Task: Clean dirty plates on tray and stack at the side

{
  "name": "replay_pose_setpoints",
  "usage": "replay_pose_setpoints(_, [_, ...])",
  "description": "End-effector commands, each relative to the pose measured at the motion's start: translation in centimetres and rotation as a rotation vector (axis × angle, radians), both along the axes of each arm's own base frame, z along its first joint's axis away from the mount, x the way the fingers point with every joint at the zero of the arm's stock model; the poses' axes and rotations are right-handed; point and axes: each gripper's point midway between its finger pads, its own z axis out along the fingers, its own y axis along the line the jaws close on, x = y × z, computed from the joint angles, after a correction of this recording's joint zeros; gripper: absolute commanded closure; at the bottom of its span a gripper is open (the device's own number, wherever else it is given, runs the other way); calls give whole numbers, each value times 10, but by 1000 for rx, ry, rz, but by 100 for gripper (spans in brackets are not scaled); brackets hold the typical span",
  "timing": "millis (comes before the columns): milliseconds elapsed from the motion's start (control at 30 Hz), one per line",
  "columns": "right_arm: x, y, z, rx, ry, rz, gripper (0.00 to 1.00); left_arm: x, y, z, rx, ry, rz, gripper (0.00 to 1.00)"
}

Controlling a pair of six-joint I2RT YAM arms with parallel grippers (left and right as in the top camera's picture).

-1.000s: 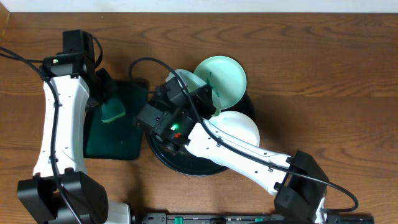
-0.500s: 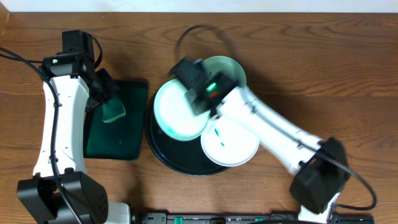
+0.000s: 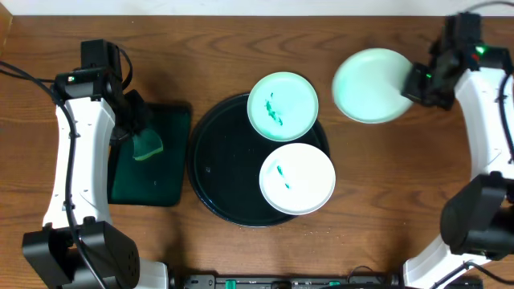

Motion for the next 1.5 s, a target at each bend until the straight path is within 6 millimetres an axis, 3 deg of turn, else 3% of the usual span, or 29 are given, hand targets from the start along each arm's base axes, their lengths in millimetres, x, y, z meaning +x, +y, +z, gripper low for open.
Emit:
replay_pose_setpoints(0, [-11,-13,-45,8,53,4,99,-1,1,1,6,-1,-15,93])
replay_pose_setpoints(133, [-25,-11,-83,5,84,22,99,-1,1,1,6,-1,-15,93])
replay_pose_setpoints(267, [-29,-11,-96,-10,83,70,99,-1,1,1,6,-1,-15,93])
replay_pose_setpoints(400, [-34,-6,-95,14,101,81,78,0,1,1,10,-5,-26,93])
replay_pose_setpoints(433, [-37,0,-92,46,112,88,75,1,1,1,12,-7,-33,93])
replay_pose_setpoints(467, [-40,11,-84,98,131,119,64,2,1,1,13,-10,-37,93])
replay_pose_setpoints(533, [-45,28,-68,159,154,184,59,2,1,1,13,-9,-38,93])
replay_pose_setpoints(600, [-50,44,-53,204,176,243,60,2,1,1,13,-9,-38,93])
replay_pose_setpoints(700, [-64,87,-40,284,206,408,59,1,1,1,12,-8,-37,93])
replay_pose_setpoints(767, [-80,116,-44,283,258,515,60,1,1,1,13,-7,-38,93])
replay_pose_setpoints(933, [-108,156,-63,231,341,655,60,1,1,1,12,-8,-38,93])
replay_pose_setpoints(1067, [-125,171,-82,170,376,729,62,1,1,1,13,-8,-38,93])
replay_pose_setpoints(1200, [-132,165,-100,52,404,730,66,1,2,1,16,-7,-40,93])
replay_pose_setpoints(1333, [-138,175,-114,31,392,772,66,0,1,1,15,-3,-39,93])
replay_pose_setpoints(1467, [-139,185,-117,27,375,780,84,-1,1,0,15,1,-40,93])
